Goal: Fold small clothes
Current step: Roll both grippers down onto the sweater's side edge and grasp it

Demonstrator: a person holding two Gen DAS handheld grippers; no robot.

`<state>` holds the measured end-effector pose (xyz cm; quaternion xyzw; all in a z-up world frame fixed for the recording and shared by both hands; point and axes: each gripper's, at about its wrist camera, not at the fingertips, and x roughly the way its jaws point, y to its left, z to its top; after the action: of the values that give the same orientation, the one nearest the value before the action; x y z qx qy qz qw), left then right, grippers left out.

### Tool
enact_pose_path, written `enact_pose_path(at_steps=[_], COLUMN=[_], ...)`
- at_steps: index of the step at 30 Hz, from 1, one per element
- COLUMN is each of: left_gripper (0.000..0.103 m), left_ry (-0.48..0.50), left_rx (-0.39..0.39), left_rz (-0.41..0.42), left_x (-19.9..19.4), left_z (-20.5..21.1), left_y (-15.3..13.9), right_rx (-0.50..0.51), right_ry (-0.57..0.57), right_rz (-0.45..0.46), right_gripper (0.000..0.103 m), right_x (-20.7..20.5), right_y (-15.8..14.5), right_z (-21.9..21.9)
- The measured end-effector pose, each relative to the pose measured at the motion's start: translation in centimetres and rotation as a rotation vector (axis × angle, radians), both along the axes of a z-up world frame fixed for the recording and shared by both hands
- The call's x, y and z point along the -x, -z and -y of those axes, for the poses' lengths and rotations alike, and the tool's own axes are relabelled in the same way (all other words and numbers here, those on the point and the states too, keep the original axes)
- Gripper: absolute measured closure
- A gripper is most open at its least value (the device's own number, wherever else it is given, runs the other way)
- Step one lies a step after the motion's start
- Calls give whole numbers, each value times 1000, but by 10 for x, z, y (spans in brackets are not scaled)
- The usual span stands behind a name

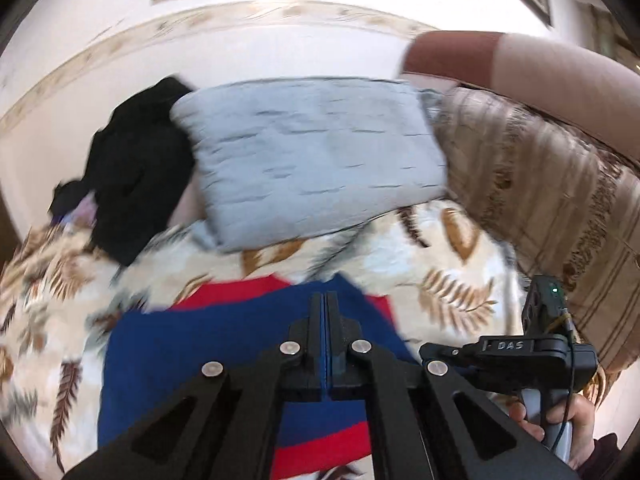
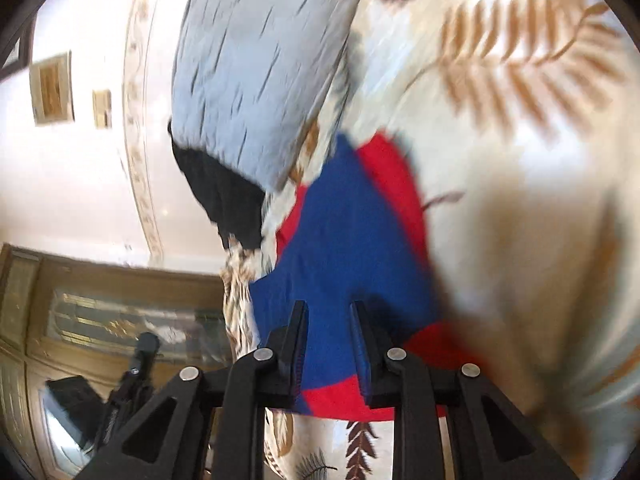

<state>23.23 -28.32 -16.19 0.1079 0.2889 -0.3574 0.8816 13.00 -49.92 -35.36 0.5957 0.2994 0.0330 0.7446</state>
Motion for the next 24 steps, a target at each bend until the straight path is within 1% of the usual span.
enact_pose_path(at_steps=[1,3,4,5,6,7,8,9,10,11,13,15,16,17,18,20,22,23,24], left_gripper=[100,100,94,85,60,38,35,35,35,35,35,35,35,35,35,36,37,37,37], left_ry=[8,-46,-96,-154,-202,-274,-377,-432,-496,-580,-698,-798,-818,-829,-819,-807,-803,-779,-770], left_rx=[16,56,83,96,98,92,87,89,93,110,169,285,314,365,397,451,517,550,563], left_rz=[-7,-43,-89,-130,-156,-186,-217,-235,-271,-336,-431,-537,-574,-619,-636,-674,-651,-625,-630], left_x=[0,-8,-15,-22,-22,-24,-27,-27,-27,-29,-28,-26,-26,-26,-25,-29,-30,-34,-38], left_z=[0,-19,-39,-59,-75,-97,-130,-150,-175,-207,-246,-282,-288,-293,-291,-282,-275,-268,-265], left_y=[-3,-5,-1,6,12,21,35,43,55,71,95,123,133,145,151,167,173,175,177], right_rx=[14,47,55,66,79,103,118,133,129,118,91,108,124,138,165,183,173,171,171], right_ry=[11,29,30,27,25,26,16,-10,-29,-36,-81,-118,-138,-152,-172,-186,-186,-182,-175], right_rz=[-10,-21,-17,-14,-11,-4,5,18,29,36,59,70,74,76,75,78,89,93,98], right_gripper=[77,71,55,21,12,11,11,11,11,11,11,12,12,12,12,12,12,12,12], right_x=[5,14,15,16,16,13,11,6,2,0,-11,-20,-23,-26,-28,-30,-29,-29,-28], right_y=[-2,-8,-10,-13,-16,-20,-21,-23,-24,-24,-25,-29,-31,-32,-34,-34,-34,-33,-33], right_z=[8,20,21,23,21,15,12,4,-4,-8,-27,-47,-56,-62,-71,-79,-80,-79,-77])
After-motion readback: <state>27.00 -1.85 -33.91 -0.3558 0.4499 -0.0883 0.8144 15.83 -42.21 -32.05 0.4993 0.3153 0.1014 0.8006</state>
